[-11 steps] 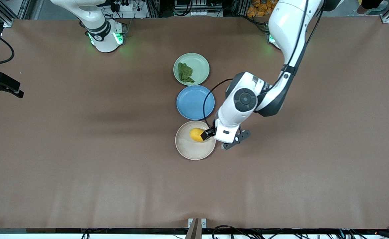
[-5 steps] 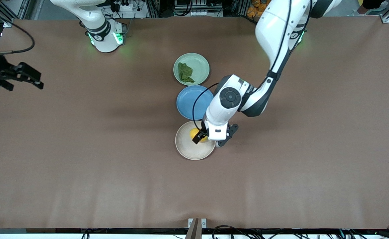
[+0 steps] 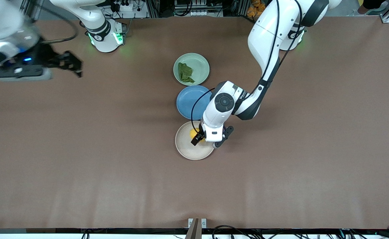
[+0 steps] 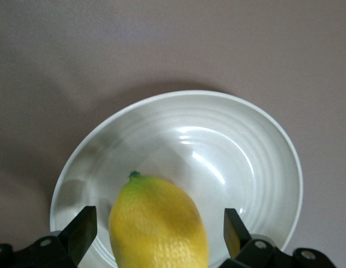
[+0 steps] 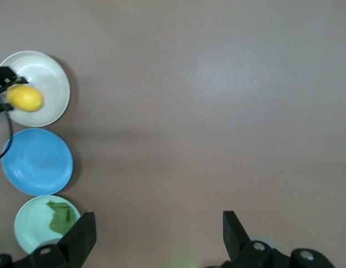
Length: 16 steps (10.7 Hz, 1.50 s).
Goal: Pick lemon and lettuce from plates
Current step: 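Lift the lemon with the left gripper while the right gripper reaches the lettuce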
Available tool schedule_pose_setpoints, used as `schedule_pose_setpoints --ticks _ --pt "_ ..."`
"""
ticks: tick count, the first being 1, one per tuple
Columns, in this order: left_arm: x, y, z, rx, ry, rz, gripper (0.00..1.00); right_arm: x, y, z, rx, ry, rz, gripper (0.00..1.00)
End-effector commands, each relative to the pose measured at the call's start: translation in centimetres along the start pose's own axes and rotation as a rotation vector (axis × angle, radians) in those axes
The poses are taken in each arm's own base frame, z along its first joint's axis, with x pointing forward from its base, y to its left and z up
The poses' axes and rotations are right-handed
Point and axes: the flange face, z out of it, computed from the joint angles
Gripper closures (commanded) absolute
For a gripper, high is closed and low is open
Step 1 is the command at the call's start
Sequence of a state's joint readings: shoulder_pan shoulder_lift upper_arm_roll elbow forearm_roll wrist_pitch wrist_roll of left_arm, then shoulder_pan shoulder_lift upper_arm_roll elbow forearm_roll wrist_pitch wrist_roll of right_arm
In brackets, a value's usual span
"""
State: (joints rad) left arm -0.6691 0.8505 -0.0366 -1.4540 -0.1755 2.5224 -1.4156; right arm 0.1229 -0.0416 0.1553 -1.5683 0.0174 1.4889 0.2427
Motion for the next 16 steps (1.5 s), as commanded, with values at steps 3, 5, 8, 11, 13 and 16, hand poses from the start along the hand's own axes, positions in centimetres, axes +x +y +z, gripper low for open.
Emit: schedule_pose_setpoints --ticks 3,5,8,11,13,16 --pt "-1.7 0.5 1.0 -0.035 0.144 0.096 1.00 -5.4 -12.5 0.8 -0.014 -0.027 0.056 0.00" --pt "-1.7 0.7 0.4 -0.042 0.146 0.104 1.00 -7.8 -17.0 2.0 -0.009 -0.040 0.060 0.00" --pt "0.4 1.9 -3.5 -0.057 0.161 0.168 1.00 -11.8 -24.7 7.3 -0.001 -0.019 0.052 0.00" --pt "5.3 2.5 -10.4 -0.005 0.163 0.252 1.00 -15.6 -30.0 15.7 0.033 0.005 0.047 0.00" --pt "11.0 1.3 -14.5 0.073 0.141 0.313 1.00 -17.7 -31.1 21.0 0.038 0.009 0.032 0.00" --pt "19.5 -2.2 -17.3 0.199 0.080 0.439 1.00 -21.3 -33.8 29.6 0.100 -0.065 0.079 0.00"
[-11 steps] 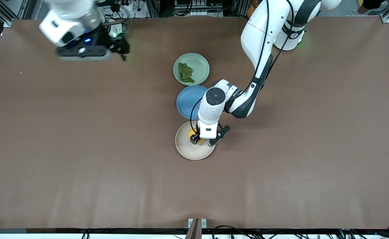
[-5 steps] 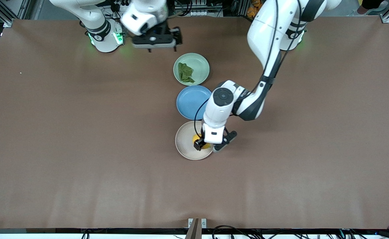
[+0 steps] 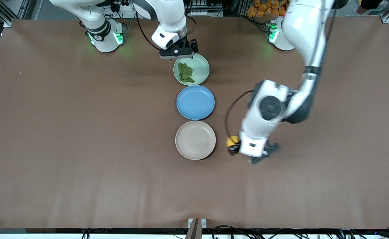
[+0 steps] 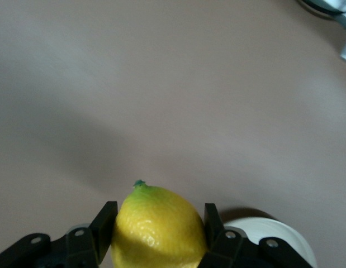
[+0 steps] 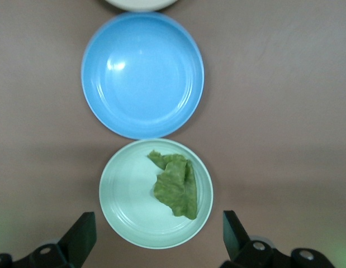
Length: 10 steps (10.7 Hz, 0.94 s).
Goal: Pick lemon and lettuce from plates
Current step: 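Lift the lemon with the left gripper while the right gripper reaches the lettuce, then lower the lemon to the table while the right gripper grasps the lettuce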
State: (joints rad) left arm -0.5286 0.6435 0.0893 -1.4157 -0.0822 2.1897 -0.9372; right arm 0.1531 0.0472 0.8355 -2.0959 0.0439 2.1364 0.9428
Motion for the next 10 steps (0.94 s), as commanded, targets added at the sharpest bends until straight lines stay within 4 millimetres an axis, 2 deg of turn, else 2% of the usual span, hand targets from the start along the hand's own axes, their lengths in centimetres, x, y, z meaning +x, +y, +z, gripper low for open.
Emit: schedule_pose_setpoints --ticks 1,3,4,6,8,10 --pt "5.0 -6.1 0.1 0.092 -0.079 0.149 1.00 -2.7 -2.1 7.6 0.050 -0.054 0.076 0.00" --pt "8.3 -10.1 0.6 0.128 -0.126 0.227 1.00 -4.5 -3.2 11.3 -0.006 -0.052 0.069 0.00" --pt "10.0 -12.8 1.2 0.156 -0.175 0.292 1.00 -5.3 -3.6 13.7 -0.038 -0.030 0.057 0.00" --pt "11.8 -16.4 2.3 0.179 -0.250 0.385 1.00 -5.9 -3.7 17.7 -0.076 0.017 0.035 0.00" --pt "11.8 -16.9 4.5 0.190 -0.273 0.427 1.00 -5.9 -3.4 19.8 -0.098 0.028 0.015 0.00" --pt "12.5 -17.9 6.8 0.193 -0.274 0.431 1.00 -5.5 -2.8 21.0 -0.118 0.022 0.013 0.02"
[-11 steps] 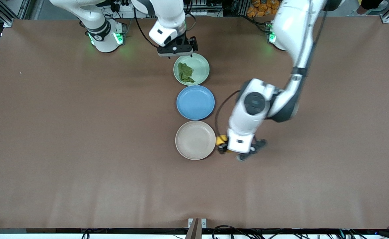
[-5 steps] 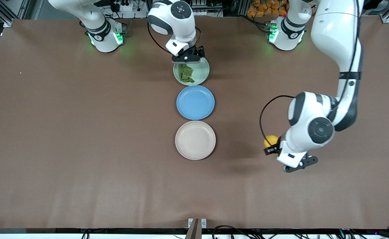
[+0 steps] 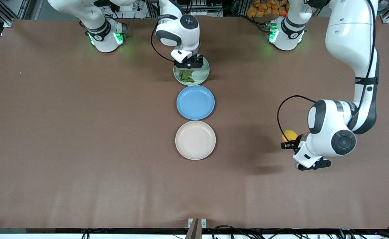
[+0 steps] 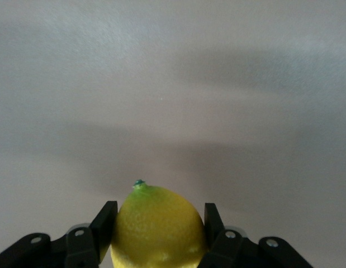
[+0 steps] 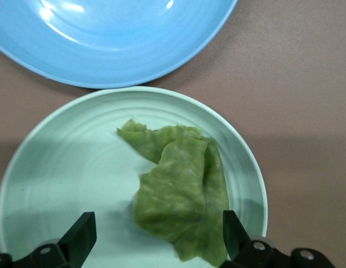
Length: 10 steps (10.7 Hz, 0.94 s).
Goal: Pick lemon and lettuce from plates
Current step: 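Lower the lemon to the table while the right gripper grasps the lettuce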
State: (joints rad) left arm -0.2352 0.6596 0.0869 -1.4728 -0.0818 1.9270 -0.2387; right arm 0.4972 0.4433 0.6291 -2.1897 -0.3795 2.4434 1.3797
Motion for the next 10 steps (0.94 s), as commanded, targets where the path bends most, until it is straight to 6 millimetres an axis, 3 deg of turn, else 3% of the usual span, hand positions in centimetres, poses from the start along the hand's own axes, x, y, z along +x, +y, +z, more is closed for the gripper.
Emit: schedule_pose_setpoints --ticks 1,3,4,5,6,8,10 --pt "1.1 -0.4 3.6 0.025 -0.015 0.025 1.00 0.8 0.1 1.2 -0.016 0.018 0.004 0.04" --pt "1.5 -1.9 5.5 0.031 -0.043 0.005 1.00 1.4 0.4 1.8 -0.023 0.015 0.013 0.12" --pt "1.5 -2.1 5.6 0.031 -0.045 0.004 0.73 1.6 0.5 2.0 -0.023 0.016 0.013 0.33" --pt "1.5 -2.2 5.7 0.031 -0.046 0.003 0.22 1.6 0.4 2.2 -0.021 0.012 0.030 0.46" --pt "1.5 -2.2 5.7 0.031 -0.046 0.002 0.00 1.6 0.3 2.3 -0.020 0.009 0.054 0.48" --pt "1.5 -2.3 4.9 0.027 -0.040 -0.001 0.00 1.5 0.1 2.6 -0.019 0.004 0.093 0.55" --pt "1.4 -1.9 2.4 0.018 -0.007 -0.003 0.00 1.4 0.1 2.8 -0.028 0.030 0.096 0.86"
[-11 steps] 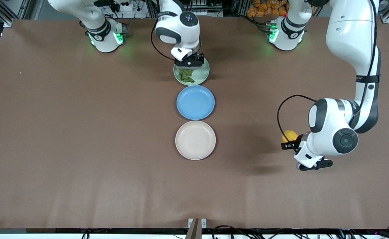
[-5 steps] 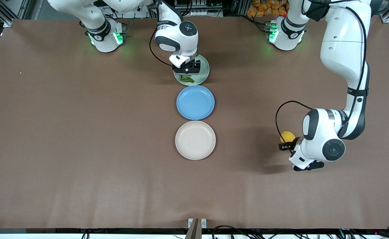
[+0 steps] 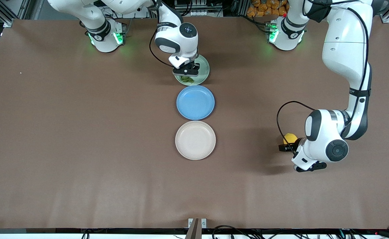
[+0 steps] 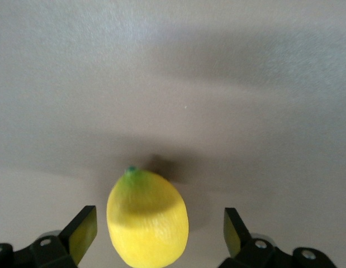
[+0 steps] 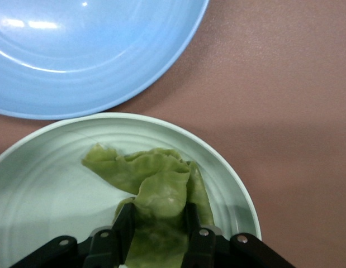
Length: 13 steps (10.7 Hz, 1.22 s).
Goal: Pick lemon and lettuce from plates
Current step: 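Lower the lemon to the table while the right gripper grasps the lettuce, then open the left gripper and lift it while the right gripper lifts the lettuce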
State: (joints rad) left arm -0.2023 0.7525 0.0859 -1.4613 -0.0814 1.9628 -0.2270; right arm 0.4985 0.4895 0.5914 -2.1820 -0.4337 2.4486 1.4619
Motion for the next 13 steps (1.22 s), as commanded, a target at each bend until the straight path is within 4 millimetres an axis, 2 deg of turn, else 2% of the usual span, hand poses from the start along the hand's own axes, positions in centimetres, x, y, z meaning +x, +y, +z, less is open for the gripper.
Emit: schedule_pose_setpoints --ticks 1,3,5,7,9,10,12,13 --pt "-0.9 0.6 -4.9 0.002 0.059 0.018 0.00 -0.1 -1.0 0.2 0.002 0.028 0.042 1.00" --pt "-2.3 1.1 -9.7 -0.008 0.114 0.028 0.00 0.8 -2.1 -2.1 0.010 0.046 0.089 1.00" --pt "-4.3 0.8 -15.0 0.028 0.161 0.052 0.00 1.6 -3.0 -4.8 -0.037 0.045 0.118 1.00" --pt "-6.9 0.0 -19.9 0.016 0.175 0.048 0.00 3.0 -3.1 -8.9 0.001 0.023 0.160 1.00" --pt "-10.0 -1.3 -25.2 -0.020 0.210 0.006 0.00 4.7 -2.2 -13.3 0.018 -0.024 0.156 1.00" --pt "-11.6 -2.0 -27.2 -0.026 0.216 0.012 0.00 5.7 -1.5 -16.0 0.010 -0.054 0.145 1.00" --pt "-16.7 -3.2 -30.1 -0.035 0.212 0.019 0.00 8.0 0.4 -21.5 0.017 -0.115 0.132 1.00" --pt "-19.0 -4.6 -31.0 -0.046 0.223 0.012 0.00 9.4 1.7 -23.9 0.025 -0.134 0.128 1.00"
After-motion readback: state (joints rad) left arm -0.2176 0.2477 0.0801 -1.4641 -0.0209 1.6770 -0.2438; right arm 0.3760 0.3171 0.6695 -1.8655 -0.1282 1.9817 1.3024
